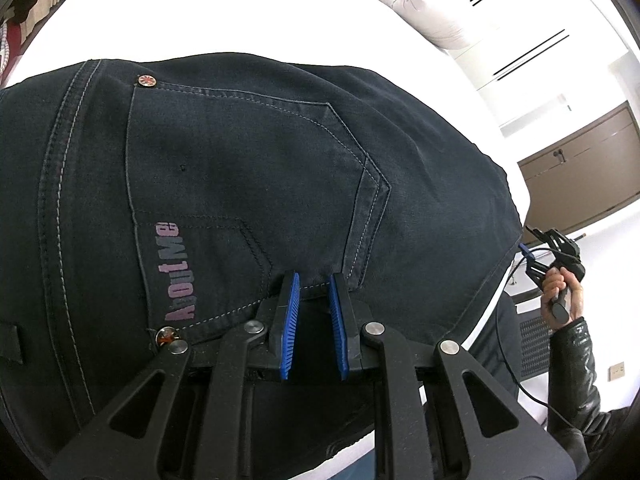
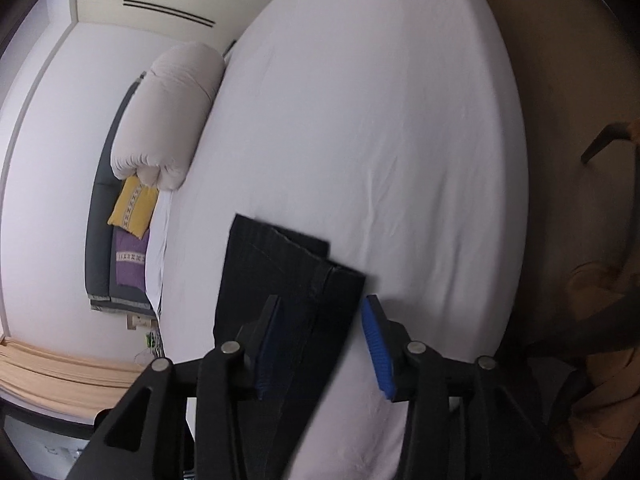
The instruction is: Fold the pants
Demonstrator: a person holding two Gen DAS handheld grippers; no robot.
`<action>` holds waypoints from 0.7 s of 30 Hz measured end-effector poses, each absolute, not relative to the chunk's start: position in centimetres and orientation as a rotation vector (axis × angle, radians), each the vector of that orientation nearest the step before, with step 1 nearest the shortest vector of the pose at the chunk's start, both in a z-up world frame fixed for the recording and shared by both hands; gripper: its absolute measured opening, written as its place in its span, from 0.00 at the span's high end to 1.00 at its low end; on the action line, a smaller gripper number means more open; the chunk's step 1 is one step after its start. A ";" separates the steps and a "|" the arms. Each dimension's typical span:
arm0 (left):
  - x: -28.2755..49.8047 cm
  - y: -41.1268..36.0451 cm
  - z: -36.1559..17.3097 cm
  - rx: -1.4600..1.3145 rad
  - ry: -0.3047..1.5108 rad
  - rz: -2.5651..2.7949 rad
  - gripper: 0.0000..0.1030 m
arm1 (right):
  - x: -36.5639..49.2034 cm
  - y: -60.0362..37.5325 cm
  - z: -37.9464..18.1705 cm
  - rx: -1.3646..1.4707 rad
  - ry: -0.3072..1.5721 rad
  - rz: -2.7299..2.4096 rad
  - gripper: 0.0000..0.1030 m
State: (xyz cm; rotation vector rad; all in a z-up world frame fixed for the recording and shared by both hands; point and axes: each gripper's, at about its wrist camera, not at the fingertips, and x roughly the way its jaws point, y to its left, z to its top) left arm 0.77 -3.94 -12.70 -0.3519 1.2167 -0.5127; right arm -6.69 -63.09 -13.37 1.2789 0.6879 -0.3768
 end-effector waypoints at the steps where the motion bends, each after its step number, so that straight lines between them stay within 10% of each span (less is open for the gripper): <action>1: 0.8 -4.0 -12.7 -0.352 1.216 -0.513 0.85 | -6.6 -63.1 -13.7 1.295 0.683 -0.368 0.56; 5: 0.7 -4.0 -12.7 -0.354 1.216 -0.514 0.85 | -6.7 -63.1 -13.7 1.301 0.669 -0.351 0.85; 21: 0.4 -2.9 -13.3 -0.376 1.206 -0.524 0.85 | -4.1 -59.2 -5.6 0.979 0.666 -0.333 0.94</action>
